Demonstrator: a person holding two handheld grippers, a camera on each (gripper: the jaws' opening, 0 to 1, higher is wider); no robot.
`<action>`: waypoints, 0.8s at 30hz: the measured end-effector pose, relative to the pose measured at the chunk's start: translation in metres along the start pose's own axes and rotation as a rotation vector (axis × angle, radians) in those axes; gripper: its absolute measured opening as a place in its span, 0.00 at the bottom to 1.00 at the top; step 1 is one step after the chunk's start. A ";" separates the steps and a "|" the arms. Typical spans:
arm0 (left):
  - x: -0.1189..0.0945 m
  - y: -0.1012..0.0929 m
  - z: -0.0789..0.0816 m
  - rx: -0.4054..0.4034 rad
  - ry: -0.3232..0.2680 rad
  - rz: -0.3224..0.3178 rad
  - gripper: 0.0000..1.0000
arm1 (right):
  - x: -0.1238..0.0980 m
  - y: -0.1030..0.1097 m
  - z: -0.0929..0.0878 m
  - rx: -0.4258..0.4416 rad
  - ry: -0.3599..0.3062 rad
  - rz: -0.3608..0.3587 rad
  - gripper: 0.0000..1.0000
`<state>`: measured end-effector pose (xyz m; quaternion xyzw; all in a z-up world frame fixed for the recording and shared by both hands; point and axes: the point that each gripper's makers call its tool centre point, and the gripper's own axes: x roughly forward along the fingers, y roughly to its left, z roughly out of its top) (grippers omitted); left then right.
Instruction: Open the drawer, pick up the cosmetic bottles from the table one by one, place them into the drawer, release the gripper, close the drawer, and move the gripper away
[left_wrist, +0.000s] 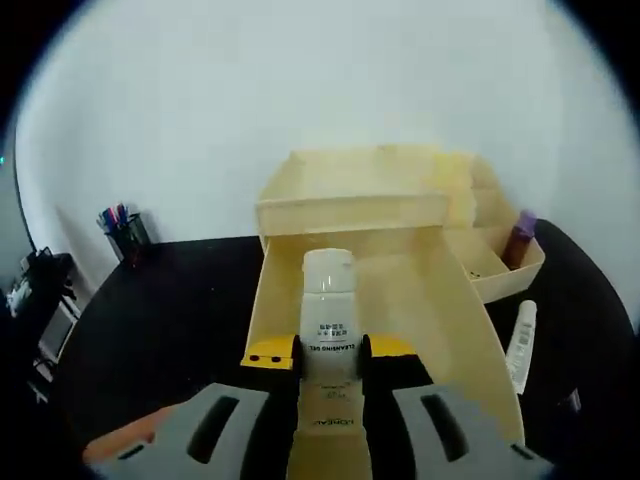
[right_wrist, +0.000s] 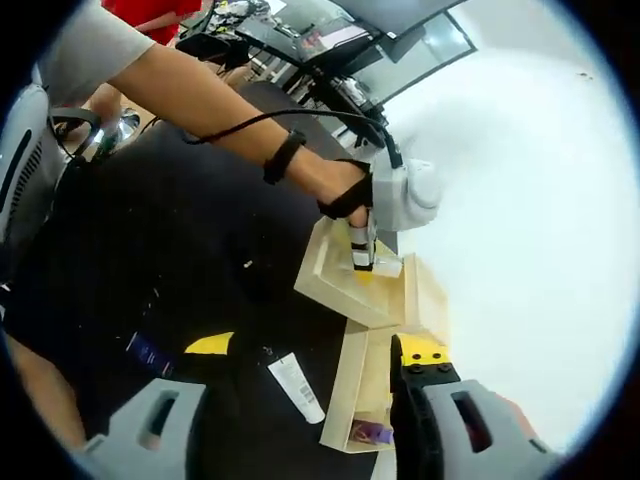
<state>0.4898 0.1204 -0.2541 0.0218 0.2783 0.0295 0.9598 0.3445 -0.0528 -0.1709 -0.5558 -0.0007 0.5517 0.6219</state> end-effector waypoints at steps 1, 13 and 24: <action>0.001 0.001 -0.001 -0.002 0.005 0.002 0.19 | 0.000 0.000 0.000 0.000 0.000 0.001 0.56; 0.009 0.005 0.001 0.017 0.020 0.048 0.19 | 0.001 0.000 -0.001 0.003 -0.003 0.005 0.56; 0.012 0.004 0.003 0.059 0.004 0.053 0.19 | 0.002 0.002 -0.003 -0.001 0.003 0.014 0.56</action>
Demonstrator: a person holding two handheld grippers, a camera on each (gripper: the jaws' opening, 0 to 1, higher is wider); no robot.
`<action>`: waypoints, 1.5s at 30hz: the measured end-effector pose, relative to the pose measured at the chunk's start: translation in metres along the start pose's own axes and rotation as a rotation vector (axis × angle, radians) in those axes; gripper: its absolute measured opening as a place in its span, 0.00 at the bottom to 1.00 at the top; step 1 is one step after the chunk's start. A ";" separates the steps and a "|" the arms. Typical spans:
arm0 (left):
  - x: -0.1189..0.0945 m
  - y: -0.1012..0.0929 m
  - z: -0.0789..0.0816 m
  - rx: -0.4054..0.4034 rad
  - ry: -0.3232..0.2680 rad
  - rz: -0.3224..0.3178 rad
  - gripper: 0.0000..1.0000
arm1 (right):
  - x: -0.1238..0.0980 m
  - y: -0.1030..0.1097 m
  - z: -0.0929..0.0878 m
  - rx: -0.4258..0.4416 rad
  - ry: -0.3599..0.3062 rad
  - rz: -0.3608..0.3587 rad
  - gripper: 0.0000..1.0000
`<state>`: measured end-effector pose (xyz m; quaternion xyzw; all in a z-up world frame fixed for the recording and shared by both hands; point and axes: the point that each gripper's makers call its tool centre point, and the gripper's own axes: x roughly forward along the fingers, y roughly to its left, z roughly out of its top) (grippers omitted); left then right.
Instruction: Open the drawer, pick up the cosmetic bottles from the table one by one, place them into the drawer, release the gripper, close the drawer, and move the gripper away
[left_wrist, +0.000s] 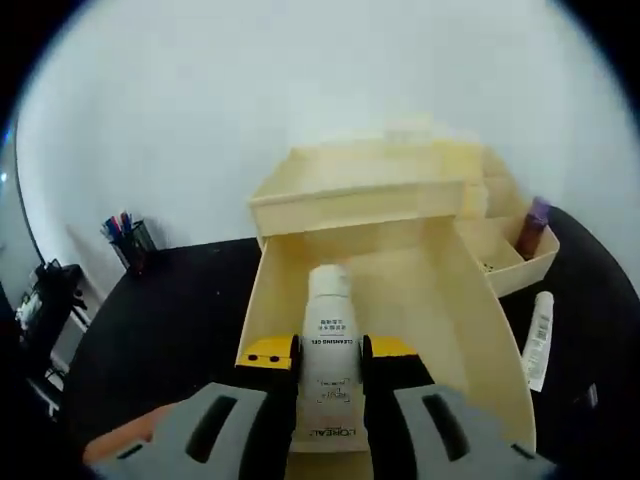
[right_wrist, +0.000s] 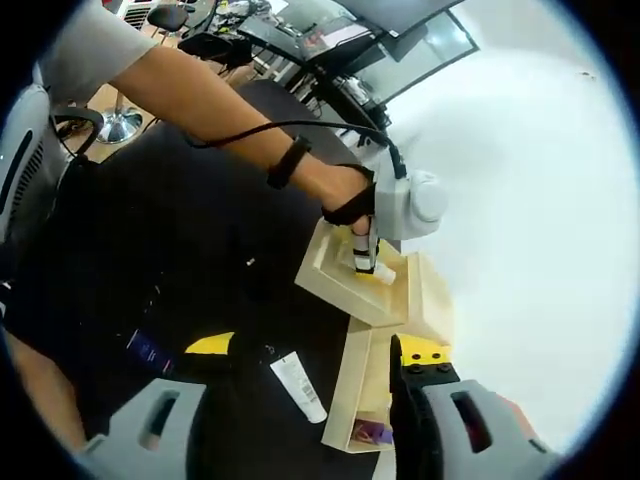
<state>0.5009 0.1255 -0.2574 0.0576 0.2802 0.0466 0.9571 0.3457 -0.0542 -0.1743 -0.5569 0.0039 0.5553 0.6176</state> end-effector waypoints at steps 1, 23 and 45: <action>-0.001 0.000 0.000 0.002 -0.002 0.006 0.18 | 0.000 0.000 0.000 0.000 0.000 0.000 0.56; -0.019 -0.020 0.020 0.069 -0.096 -0.028 0.10 | 0.000 0.005 -0.002 0.001 -0.002 0.008 0.55; -0.008 -0.022 -0.001 0.079 -0.018 -0.041 0.02 | -0.002 0.007 -0.006 0.006 0.000 0.009 0.54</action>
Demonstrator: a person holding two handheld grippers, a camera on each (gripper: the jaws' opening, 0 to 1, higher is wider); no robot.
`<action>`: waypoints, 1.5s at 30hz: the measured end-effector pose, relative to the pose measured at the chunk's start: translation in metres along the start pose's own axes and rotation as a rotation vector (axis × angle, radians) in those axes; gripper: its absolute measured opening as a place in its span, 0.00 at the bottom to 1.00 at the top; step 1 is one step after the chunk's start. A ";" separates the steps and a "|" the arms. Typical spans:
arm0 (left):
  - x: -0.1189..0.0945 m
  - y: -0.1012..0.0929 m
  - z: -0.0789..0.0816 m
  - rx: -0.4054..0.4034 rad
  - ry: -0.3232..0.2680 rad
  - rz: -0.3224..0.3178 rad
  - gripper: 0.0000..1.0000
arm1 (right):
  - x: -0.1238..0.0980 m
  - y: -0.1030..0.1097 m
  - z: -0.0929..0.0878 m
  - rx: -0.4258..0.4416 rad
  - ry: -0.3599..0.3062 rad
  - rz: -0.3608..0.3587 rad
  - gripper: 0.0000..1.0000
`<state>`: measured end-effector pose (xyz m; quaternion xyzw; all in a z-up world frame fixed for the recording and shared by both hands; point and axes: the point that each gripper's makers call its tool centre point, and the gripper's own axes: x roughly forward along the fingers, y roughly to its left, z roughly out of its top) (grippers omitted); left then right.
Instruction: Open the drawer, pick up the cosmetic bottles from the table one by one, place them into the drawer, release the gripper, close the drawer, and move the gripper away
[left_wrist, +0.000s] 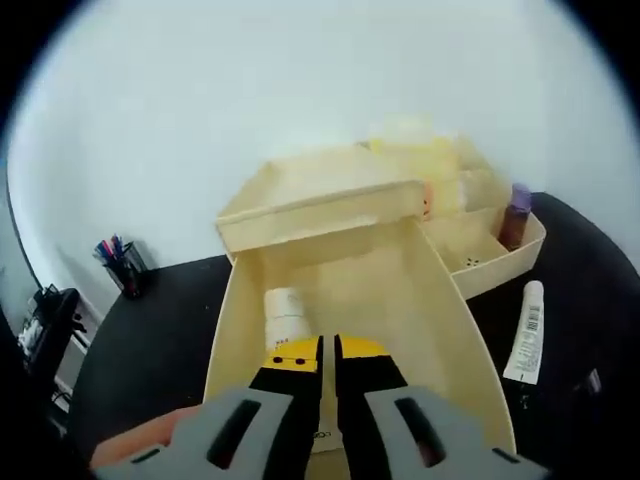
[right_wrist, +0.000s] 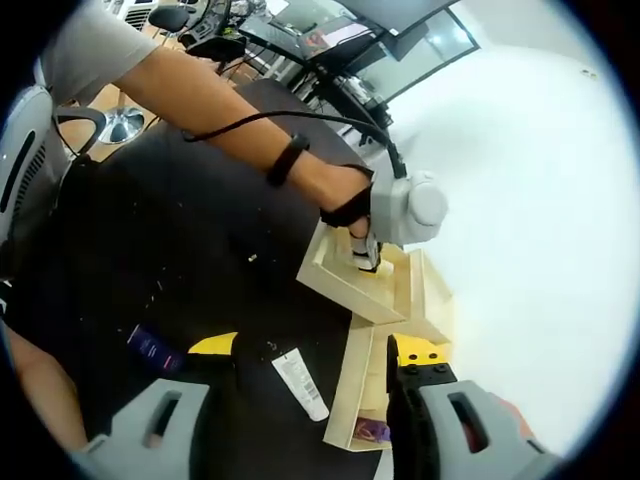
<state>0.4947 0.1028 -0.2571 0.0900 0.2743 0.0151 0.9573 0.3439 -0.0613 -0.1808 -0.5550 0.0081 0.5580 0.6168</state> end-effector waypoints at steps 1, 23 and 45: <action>0.000 0.000 -0.001 0.000 0.002 -0.002 0.02 | 0.000 0.000 0.000 0.000 0.000 0.000 0.54; -0.015 -0.001 -0.028 -0.017 0.116 -0.078 0.02 | 0.002 -0.001 -0.001 -0.003 0.007 0.002 0.53; -0.064 -0.097 0.041 0.255 -0.131 -0.241 0.20 | -0.022 -0.012 -0.070 0.180 0.217 -0.063 0.48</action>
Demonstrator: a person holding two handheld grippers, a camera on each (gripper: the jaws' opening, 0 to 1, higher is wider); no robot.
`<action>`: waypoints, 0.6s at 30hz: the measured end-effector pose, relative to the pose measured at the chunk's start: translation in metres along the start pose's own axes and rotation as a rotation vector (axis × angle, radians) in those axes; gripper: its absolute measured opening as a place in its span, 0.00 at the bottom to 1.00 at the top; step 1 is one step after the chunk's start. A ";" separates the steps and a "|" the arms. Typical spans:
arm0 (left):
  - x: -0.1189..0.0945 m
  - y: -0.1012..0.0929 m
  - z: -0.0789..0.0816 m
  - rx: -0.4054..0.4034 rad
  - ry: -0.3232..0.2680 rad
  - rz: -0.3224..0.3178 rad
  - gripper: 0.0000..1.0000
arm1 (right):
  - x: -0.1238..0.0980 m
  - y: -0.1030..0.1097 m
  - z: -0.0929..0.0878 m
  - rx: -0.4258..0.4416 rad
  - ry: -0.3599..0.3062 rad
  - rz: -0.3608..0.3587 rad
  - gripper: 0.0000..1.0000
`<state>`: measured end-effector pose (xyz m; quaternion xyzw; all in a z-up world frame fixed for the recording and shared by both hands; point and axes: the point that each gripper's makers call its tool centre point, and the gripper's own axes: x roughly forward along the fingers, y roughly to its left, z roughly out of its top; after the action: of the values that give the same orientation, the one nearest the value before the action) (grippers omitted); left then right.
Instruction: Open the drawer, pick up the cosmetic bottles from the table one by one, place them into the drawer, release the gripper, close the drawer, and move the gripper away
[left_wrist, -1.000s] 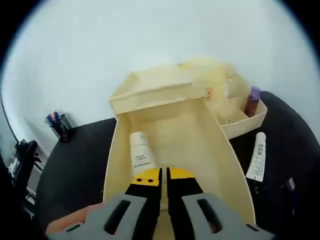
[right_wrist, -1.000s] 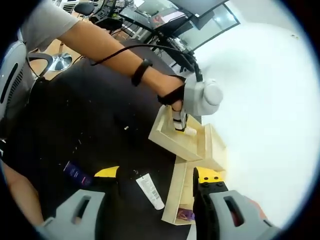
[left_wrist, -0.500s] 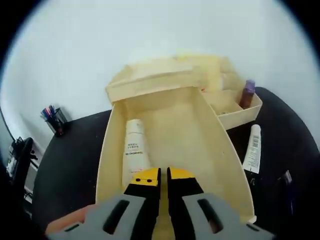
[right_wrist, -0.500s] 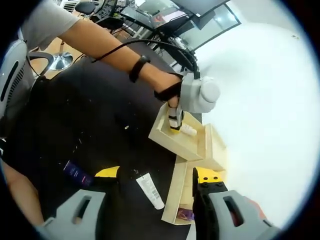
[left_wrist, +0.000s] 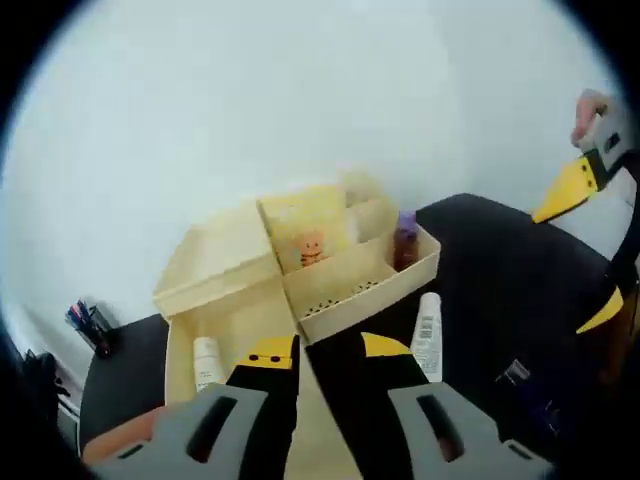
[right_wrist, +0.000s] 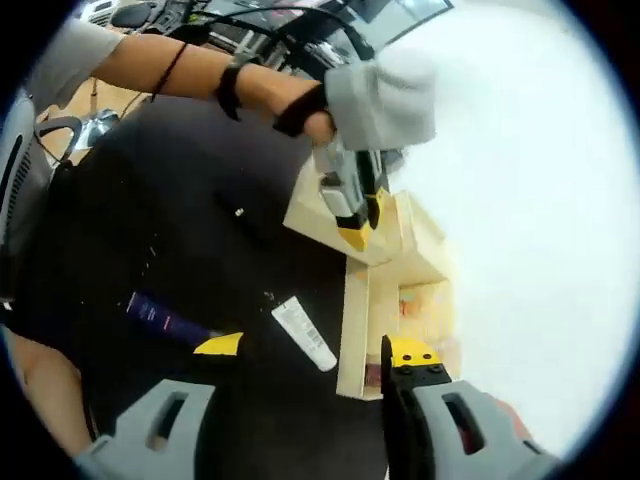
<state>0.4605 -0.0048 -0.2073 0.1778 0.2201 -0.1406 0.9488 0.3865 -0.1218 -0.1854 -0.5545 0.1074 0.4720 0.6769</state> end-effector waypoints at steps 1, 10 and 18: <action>0.002 -0.005 0.001 0.032 0.000 0.001 0.20 | 0.000 -0.002 -0.004 0.009 0.014 -0.003 0.48; 0.024 -0.061 -0.003 0.037 0.017 -0.143 0.29 | -0.005 -0.003 -0.027 0.069 0.075 -0.007 0.47; 0.065 -0.086 -0.009 0.123 0.096 -0.193 0.30 | -0.009 -0.008 -0.036 0.102 0.075 -0.019 0.46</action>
<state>0.4834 -0.0911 -0.2688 0.2203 0.2724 -0.2360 0.9064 0.4015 -0.1567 -0.1877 -0.5377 0.1515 0.4385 0.7040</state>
